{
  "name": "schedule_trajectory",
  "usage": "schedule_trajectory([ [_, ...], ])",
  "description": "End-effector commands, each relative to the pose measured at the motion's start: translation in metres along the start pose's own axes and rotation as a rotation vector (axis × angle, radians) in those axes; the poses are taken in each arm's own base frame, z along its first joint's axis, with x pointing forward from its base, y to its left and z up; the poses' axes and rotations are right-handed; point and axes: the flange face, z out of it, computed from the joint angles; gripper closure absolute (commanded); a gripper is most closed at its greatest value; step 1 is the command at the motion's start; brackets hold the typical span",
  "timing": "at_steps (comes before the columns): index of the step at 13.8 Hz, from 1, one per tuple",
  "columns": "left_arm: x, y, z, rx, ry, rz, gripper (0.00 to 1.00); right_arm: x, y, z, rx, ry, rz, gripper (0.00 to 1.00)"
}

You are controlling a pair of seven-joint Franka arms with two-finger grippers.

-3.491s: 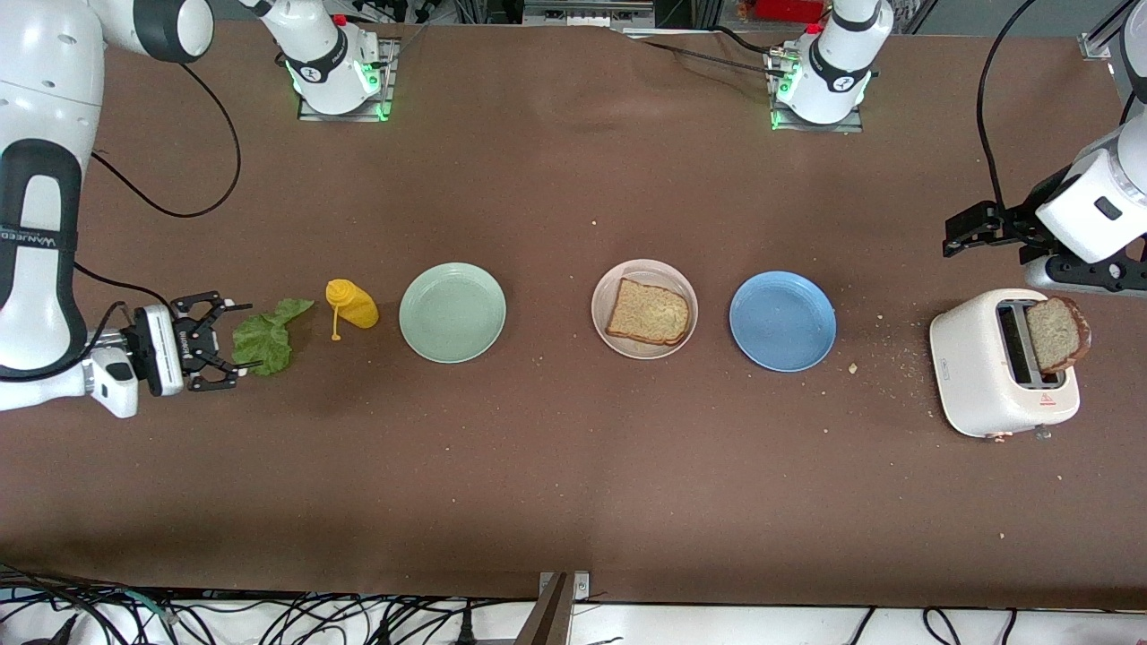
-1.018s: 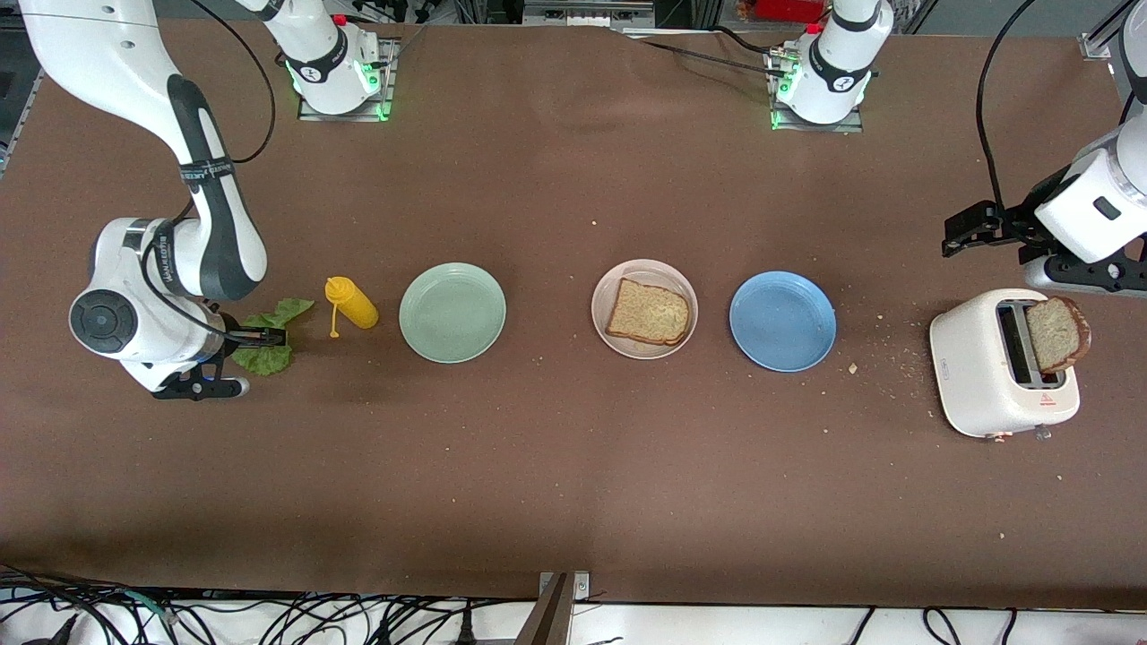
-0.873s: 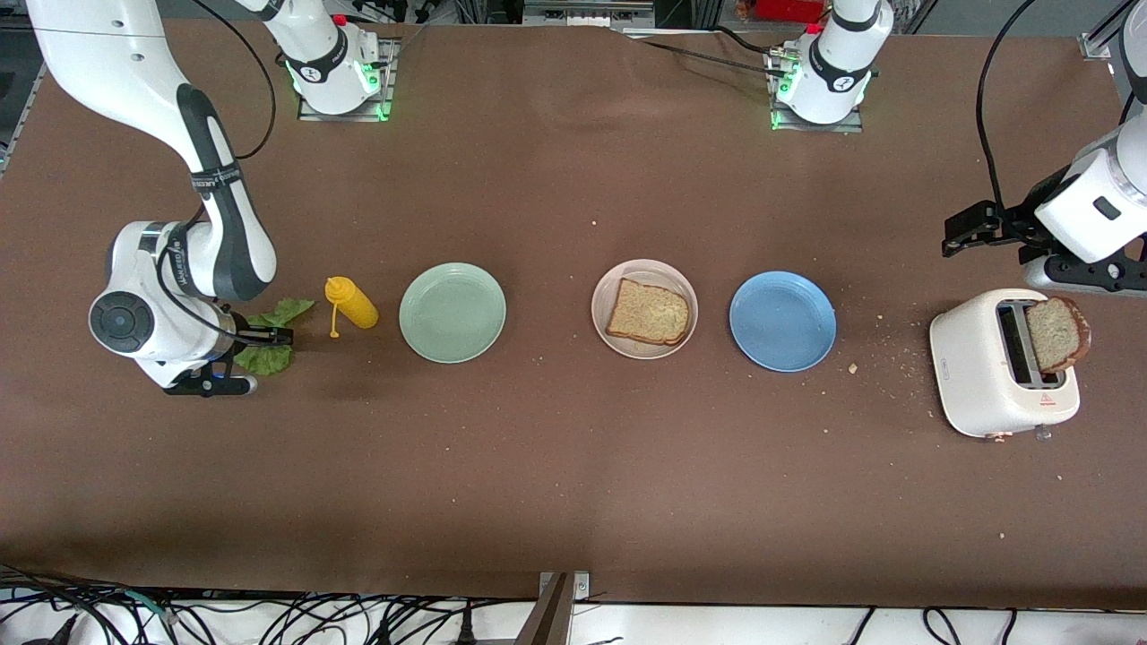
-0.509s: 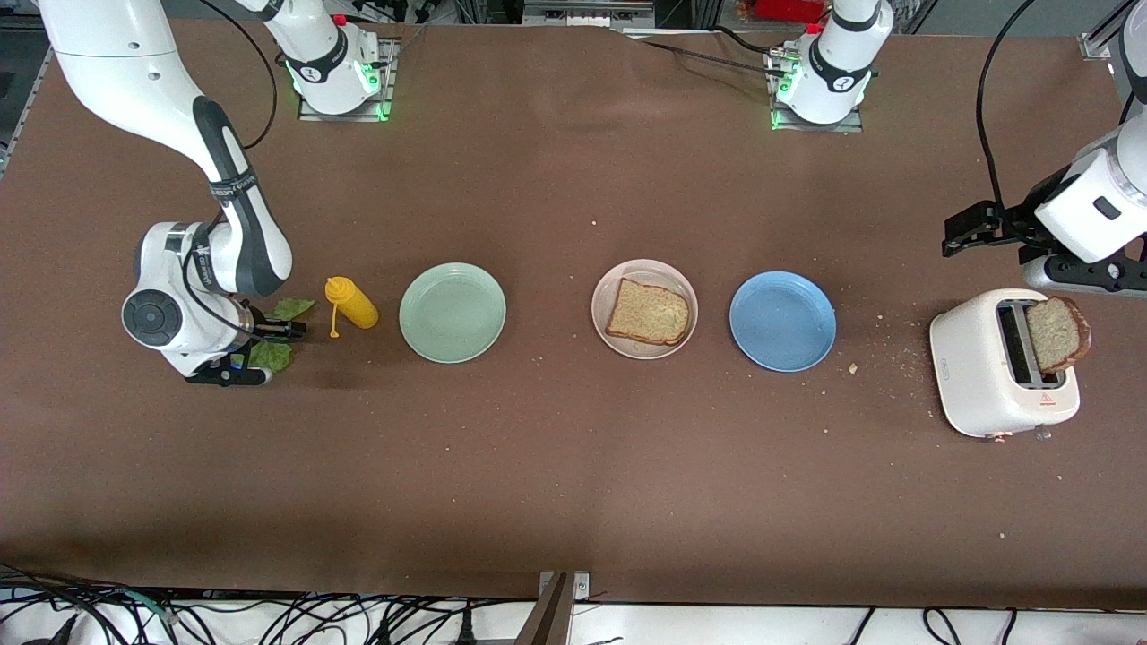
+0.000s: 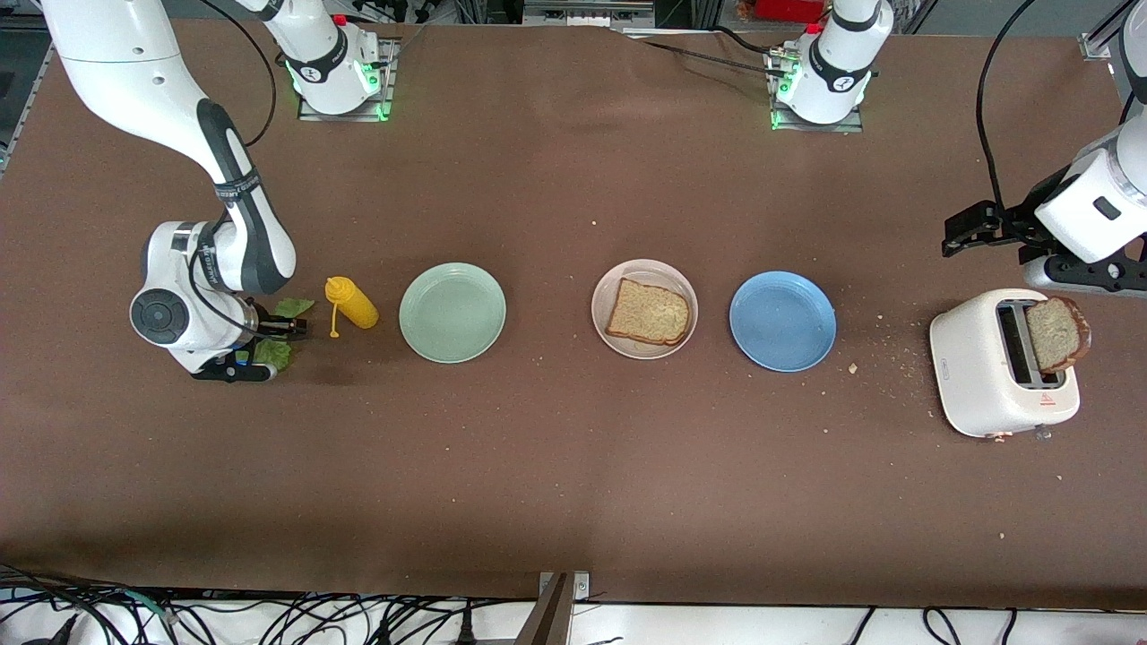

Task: Make sandwich in beige plate with both arms
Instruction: 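Lower the right gripper and pinch the lettuce leaf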

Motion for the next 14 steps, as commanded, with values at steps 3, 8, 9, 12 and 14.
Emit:
schedule_trajectory([
  [3,0.0,-0.002,-0.004,0.006,-0.007,0.016,0.0,-0.001,-0.016,-0.006,0.008,0.018,-0.017,1.0],
  [8,0.0,-0.002,-0.004,0.006,-0.007,0.016,0.0,0.004,-0.011,-0.049,-0.035,-0.019,-0.101,1.0],
  [9,0.0,-0.002,-0.004,0.006,-0.007,0.016,0.0,0.004,-0.009,-0.069,-0.049,-0.028,-0.126,1.0],
  [12,0.0,-0.002,-0.004,0.006,-0.007,0.016,0.0,0.007,-0.012,-0.132,-0.067,-0.06,-0.201,1.0],
  [14,0.0,-0.002,-0.004,0.006,-0.007,0.018,0.0,0.003,-0.027,-0.163,-0.081,-0.08,-0.237,1.0],
])
